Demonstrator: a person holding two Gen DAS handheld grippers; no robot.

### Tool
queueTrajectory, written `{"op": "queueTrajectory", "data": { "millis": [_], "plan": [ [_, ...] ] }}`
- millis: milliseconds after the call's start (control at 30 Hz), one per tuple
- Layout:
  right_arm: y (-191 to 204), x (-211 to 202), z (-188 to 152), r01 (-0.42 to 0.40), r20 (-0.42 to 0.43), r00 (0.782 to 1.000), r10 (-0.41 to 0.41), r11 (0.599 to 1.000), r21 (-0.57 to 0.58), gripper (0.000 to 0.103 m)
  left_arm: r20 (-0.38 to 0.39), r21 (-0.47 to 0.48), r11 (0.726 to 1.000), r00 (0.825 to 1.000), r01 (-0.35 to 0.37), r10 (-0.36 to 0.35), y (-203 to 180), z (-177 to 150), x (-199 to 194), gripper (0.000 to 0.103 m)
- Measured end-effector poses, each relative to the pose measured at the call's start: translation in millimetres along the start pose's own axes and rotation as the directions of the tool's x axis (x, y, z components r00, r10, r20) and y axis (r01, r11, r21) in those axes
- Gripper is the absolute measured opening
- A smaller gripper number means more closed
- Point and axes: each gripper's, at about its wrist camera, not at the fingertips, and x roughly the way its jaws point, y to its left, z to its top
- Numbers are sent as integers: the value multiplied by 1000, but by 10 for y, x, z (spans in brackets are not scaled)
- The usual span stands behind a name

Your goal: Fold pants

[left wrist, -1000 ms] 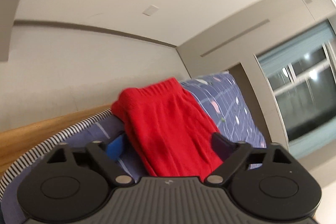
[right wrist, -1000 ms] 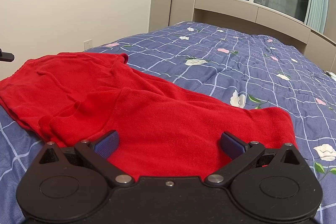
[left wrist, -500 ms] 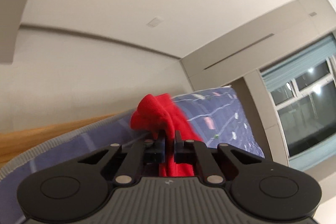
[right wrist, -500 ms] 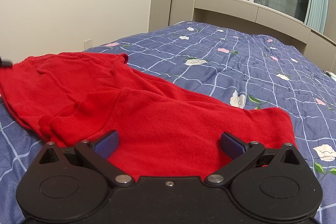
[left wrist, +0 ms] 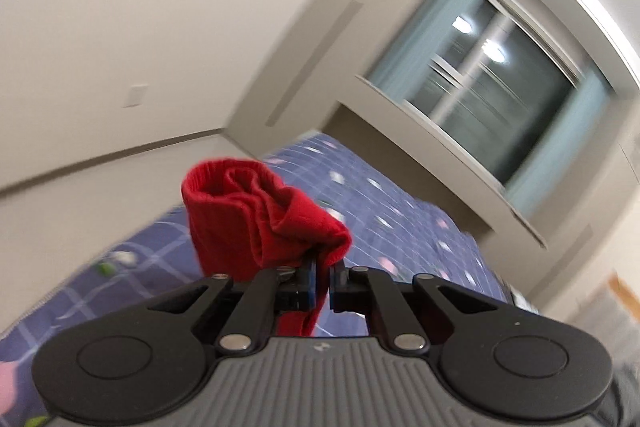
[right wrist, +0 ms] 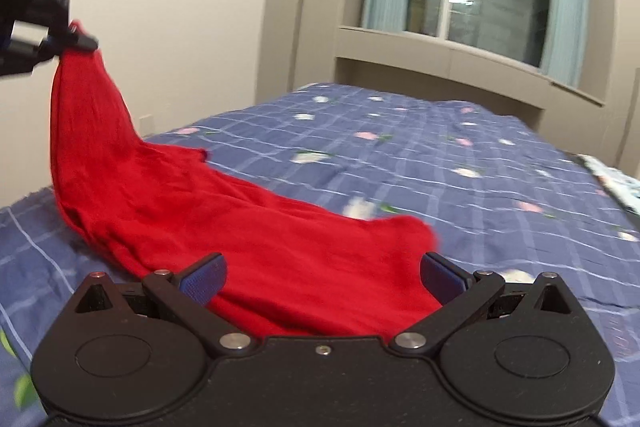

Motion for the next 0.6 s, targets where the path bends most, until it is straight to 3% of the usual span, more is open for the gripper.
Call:
{"op": "queueTrajectory", "data": {
  "millis": [133, 333, 500, 600],
  "plan": [
    [-283, -183, -147, 78, -14, 997, -77, 997, 31, 103, -62, 158, 983, 995, 91, -82, -579, -189, 41, 5],
    [-689, -338, -361, 191, -43, 981, -188, 977, 98, 103, -205, 319, 923, 967, 214, -154, -1286, -659, 92, 5],
    [-957, -435, -528, 251, -78, 967, -241, 956, 153, 103, -349, 390, 878, 927, 277, -138, -1656, -1246, 174, 5],
    [-1021, -462, -604, 267, -96, 962, -254, 948, 174, 103, -429, 425, 864, 900, 271, -72, -1759, -1579, 322, 5]
  ]
}}
